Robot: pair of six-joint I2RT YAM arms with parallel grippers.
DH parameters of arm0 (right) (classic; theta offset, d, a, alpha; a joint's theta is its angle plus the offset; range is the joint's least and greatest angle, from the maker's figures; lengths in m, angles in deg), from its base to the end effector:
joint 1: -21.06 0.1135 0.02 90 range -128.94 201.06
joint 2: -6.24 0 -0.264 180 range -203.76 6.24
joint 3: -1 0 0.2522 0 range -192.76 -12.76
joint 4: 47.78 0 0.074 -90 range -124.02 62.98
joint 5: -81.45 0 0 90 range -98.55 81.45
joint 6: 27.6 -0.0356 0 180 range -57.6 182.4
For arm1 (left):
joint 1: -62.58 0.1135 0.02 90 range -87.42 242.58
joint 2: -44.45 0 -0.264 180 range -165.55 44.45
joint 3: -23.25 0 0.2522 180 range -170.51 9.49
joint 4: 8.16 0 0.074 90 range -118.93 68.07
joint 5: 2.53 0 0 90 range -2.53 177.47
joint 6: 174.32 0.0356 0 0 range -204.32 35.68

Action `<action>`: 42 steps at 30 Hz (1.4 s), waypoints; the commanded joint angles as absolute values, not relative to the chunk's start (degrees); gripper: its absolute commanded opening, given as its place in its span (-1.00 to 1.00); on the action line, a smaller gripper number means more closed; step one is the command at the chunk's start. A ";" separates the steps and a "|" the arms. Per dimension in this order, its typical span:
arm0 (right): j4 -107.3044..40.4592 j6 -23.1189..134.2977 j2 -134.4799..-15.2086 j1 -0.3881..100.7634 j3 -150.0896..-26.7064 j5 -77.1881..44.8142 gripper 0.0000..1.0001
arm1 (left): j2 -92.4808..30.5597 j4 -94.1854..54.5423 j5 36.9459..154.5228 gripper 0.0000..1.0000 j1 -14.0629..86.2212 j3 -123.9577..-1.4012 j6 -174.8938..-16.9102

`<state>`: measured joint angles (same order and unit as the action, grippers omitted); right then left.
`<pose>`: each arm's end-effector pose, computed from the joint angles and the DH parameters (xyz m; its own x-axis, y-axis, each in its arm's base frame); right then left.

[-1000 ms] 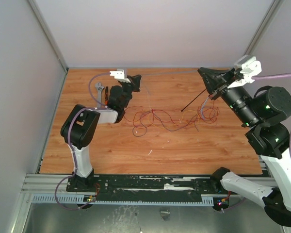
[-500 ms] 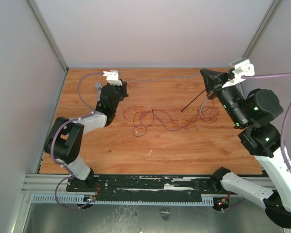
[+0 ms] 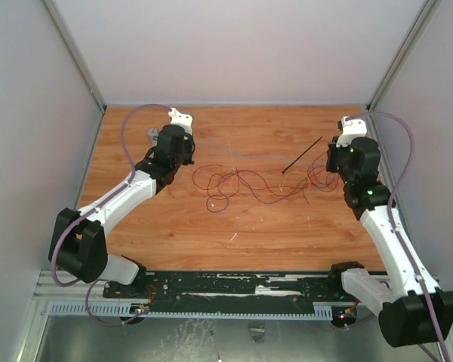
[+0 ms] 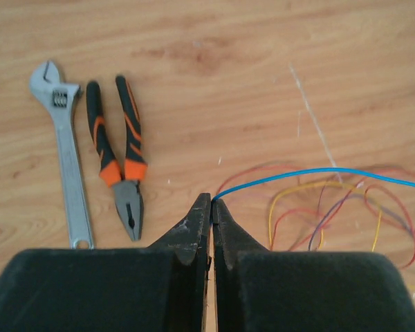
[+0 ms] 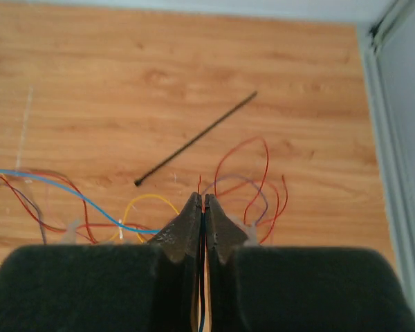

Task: Zip-tie the wires
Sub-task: Place the cable at the center of the board.

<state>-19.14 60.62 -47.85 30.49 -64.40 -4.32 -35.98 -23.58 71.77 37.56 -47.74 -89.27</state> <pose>0.2145 0.0330 0.3442 -0.2966 -0.0179 -0.9548 -0.0848 0.9964 0.0077 0.2969 -0.1279 0.2869 -0.3955 0.0929 -0.9138 0.1511 0.9879 0.0350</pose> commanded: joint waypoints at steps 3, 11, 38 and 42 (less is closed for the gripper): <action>-25.71 58.07 -52.70 25.19 -59.47 -9.08 -1.00 | -37.90 -36.87 70.07 -0.91 35.26 -51.67 -88.07; -32.77 57.48 -58.17 20.95 -54.90 -6.54 -1.00 | -45.29 -36.96 66.62 -0.90 32.01 -54.59 -85.92; -36.10 60.36 -75.96 17.82 -56.97 -1.84 -0.92 | -60.44 -36.95 63.60 -0.16 27.65 -59.09 -84.29; -35.66 60.07 -76.47 17.88 -57.34 -2.66 -0.64 | -60.53 -36.95 63.05 -0.06 27.69 -58.91 -84.41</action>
